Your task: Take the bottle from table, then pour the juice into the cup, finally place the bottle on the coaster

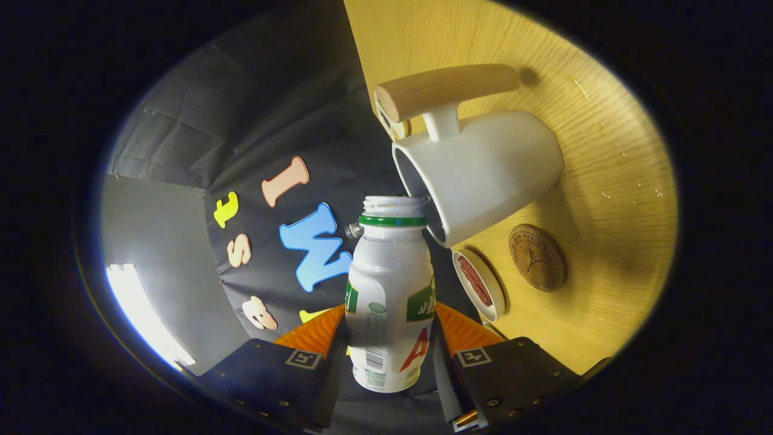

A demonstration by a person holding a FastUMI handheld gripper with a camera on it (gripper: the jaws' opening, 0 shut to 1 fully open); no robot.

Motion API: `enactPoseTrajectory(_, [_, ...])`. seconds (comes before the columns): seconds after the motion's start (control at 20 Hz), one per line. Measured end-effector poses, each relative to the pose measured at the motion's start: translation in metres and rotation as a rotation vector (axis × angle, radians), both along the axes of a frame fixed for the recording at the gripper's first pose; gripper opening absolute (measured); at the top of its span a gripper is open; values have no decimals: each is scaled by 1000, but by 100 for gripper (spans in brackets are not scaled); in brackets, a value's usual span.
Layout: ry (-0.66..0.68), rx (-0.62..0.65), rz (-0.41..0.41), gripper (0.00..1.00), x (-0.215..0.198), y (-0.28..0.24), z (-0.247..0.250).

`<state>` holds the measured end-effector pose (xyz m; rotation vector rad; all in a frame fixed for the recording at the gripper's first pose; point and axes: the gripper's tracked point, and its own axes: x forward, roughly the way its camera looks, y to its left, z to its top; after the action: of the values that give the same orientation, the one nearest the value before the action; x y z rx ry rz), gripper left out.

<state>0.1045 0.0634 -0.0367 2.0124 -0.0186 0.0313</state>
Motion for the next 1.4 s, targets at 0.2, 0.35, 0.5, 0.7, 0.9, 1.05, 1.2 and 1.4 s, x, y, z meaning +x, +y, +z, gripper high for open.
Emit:
enactPoseTrajectory(0.2, [4,-35,5,66,1,-1,-4])
enactPoseTrajectory(0.35, [-1,-34,9,66,3,-1,-3])
enactPoseTrajectory(0.5, [6,-80,15,66,4,-1,-5])
enactPoseTrajectory(0.7, [42,-190,30,66,5,2,-15])
enactPoseTrajectory(0.9, [84,-360,39,66,8,3,-20])
enactPoseTrajectory(1.05, [96,-458,28,66,7,-2,-24])
enactPoseTrajectory(1.2, [126,-608,25,66,5,-6,-32])
enactPoseTrajectory(1.4, [144,-745,12,66,3,-14,-34])
